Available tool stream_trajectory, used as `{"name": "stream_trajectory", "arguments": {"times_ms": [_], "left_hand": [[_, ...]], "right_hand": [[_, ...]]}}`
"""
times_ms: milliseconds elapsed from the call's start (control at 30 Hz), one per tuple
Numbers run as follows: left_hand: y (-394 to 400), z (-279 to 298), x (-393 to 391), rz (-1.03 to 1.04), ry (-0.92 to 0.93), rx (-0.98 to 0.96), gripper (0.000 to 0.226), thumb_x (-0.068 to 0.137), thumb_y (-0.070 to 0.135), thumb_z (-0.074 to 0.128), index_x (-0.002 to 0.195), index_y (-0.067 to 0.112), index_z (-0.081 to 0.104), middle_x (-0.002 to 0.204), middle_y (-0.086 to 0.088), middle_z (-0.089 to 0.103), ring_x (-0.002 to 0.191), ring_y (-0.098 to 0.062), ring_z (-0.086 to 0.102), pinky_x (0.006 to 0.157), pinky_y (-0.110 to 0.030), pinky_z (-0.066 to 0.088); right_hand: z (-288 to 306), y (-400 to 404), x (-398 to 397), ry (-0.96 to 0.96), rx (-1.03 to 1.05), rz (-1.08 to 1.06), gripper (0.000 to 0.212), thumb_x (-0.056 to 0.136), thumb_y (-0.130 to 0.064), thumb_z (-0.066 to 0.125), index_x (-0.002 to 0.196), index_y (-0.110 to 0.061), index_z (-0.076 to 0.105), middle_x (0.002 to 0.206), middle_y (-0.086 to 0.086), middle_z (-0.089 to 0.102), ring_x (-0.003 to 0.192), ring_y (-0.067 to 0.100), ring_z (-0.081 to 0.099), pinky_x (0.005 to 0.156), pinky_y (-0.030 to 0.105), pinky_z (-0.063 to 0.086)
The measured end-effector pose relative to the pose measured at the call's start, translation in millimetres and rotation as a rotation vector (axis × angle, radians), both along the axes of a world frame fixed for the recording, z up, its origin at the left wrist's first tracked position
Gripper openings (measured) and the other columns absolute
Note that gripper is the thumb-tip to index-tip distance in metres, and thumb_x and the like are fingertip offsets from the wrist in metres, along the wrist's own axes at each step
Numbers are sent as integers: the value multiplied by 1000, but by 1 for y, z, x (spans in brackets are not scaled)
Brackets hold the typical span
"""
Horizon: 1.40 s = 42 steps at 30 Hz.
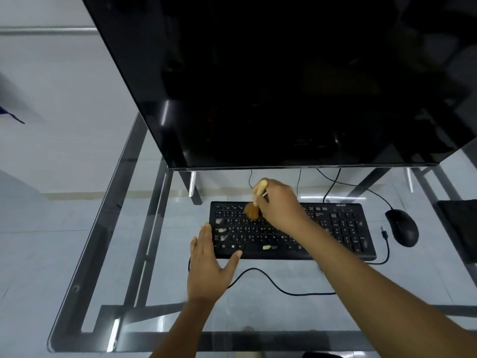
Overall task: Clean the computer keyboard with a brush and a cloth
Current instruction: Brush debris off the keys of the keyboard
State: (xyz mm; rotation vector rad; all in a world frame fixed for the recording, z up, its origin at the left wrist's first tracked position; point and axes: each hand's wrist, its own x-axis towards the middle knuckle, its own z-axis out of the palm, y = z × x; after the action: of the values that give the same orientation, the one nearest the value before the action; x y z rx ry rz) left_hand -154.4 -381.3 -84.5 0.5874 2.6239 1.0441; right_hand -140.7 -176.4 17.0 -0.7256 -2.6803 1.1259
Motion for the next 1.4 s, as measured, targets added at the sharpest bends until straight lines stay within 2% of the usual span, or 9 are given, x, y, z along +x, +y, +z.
{"name": "stream_trajectory", "arguments": {"times_ms": [167,333,433,567,700,933,1067,1200,1400], "left_hand": [[2,4,0,7,-16,18,98,78,68,54,152,26,6,159,8,14,143,-12,-1,113,-41,24],[1,4,-1,10,-15,27,98,78,66,59,152,24,10,158,6,18,146,-18,4,112,-41,24],[1,1,-2,-1,-1,16,98,78,65,59,152,23,10,158,4,19,147,-21,8,113,-42,25],[1,0,-1,8,-7,5,98,78,67,59,152,24,9,158,6,18,147,-21,7,112,-40,24],[0,-2,-2,8,-8,-15,100,77,69,56,152,25,7,159,6,16,147,-21,5,112,-41,25],[1,-3,-2,10,-3,-11,100,78,69,55,152,26,4,159,8,13,146,-19,2,113,-39,21],[2,-3,-2,4,7,-5,99,78,69,55,152,24,6,159,7,14,147,-20,3,112,-35,17],[2,-4,-2,8,1,-9,100,78,68,57,152,25,6,159,8,14,147,-19,3,110,-32,15],[1,-4,-3,2,4,-14,99,78,68,57,152,24,7,158,6,16,147,-21,5,110,-33,16]], "right_hand": [[6,-4,-3,-124,-183,115,10,94,-13,55,101,-11,62,93,6,69,79,16,69,74,30,59],[5,-5,-10,32,-39,-49,10,95,-9,51,99,-8,60,90,2,66,76,13,65,66,18,51],[5,-13,-12,-113,-69,142,8,95,-12,52,97,-9,60,83,2,68,78,15,67,73,28,56],[-1,-13,-19,57,28,-59,7,94,-9,51,95,-8,58,95,6,63,80,18,64,73,30,55],[-1,-20,-24,-65,28,78,9,95,-10,50,95,-9,59,92,6,66,76,15,64,66,25,52],[-1,-24,-40,-36,116,68,15,97,-17,46,98,-7,57,96,9,63,81,23,63,75,42,56],[4,-26,-46,82,43,51,9,94,-10,50,95,-7,58,96,7,66,77,14,64,68,27,54],[-2,-29,-46,2,91,93,10,94,-9,49,98,-7,58,100,10,60,84,25,62,75,40,54],[-11,-22,-31,-21,107,100,8,94,-10,51,95,-7,58,97,7,63,76,15,60,64,26,48]]}}
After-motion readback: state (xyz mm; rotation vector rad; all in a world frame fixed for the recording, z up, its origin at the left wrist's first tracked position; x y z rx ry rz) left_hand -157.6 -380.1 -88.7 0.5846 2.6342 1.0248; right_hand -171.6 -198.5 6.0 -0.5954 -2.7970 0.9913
